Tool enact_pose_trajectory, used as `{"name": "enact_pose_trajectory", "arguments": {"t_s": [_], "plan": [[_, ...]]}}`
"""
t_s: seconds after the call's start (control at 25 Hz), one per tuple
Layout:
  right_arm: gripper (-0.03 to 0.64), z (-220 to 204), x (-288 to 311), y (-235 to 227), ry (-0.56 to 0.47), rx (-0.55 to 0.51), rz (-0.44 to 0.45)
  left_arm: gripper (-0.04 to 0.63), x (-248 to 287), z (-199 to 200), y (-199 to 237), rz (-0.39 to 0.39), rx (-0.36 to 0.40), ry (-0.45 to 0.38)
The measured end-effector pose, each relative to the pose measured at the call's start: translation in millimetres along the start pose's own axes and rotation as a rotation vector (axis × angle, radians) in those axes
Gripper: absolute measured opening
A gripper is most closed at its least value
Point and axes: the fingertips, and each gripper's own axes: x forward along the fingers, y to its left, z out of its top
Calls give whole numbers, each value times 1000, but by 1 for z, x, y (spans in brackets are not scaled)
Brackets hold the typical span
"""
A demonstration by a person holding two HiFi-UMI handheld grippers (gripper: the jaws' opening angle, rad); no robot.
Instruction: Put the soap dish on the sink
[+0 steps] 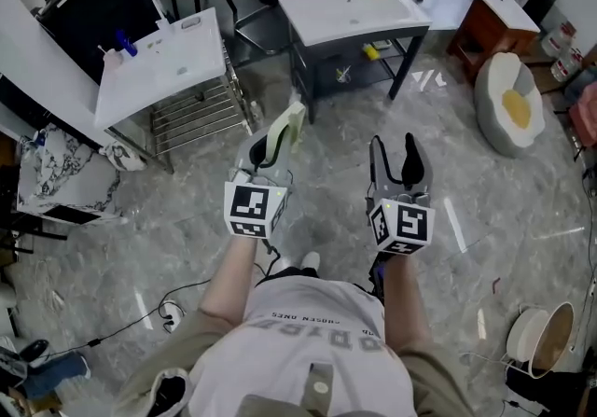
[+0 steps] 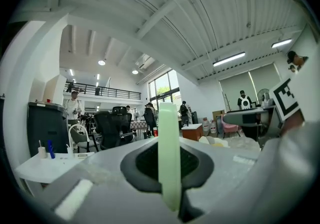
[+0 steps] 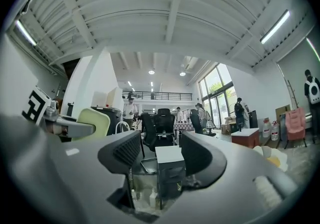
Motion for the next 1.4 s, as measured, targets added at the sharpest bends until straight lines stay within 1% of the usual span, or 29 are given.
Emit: {"name": "enact_pose_trajectory", "arguments": {"t_s": [0.16,0.32,0.56,0.68,0.88,1.16,1.28,1.4], "plan": [[258,-4,27,-3,5,-4,-16,18,22,-4,16,-10,-22,0],[259,-19,44,-7,41,3,-20,18,35,-19,25,-11,-43,26],[259,-42,73,-18,95,15,1,18,62,-41,31,3,-77,79],[259,-53,92,-29,110,19,14,18,83,-46,35,21,-79,84],[259,-58,135,-58,105,20,39,18,130,-43,41,53,-70,74],[259,-40,211,-102,65,9,99,18,203,-19,53,117,-64,37],[259,-34,236,-115,46,3,132,18,225,-13,57,146,-58,29],[259,-39,255,-125,44,3,159,18,240,-16,60,175,-53,32]]}}
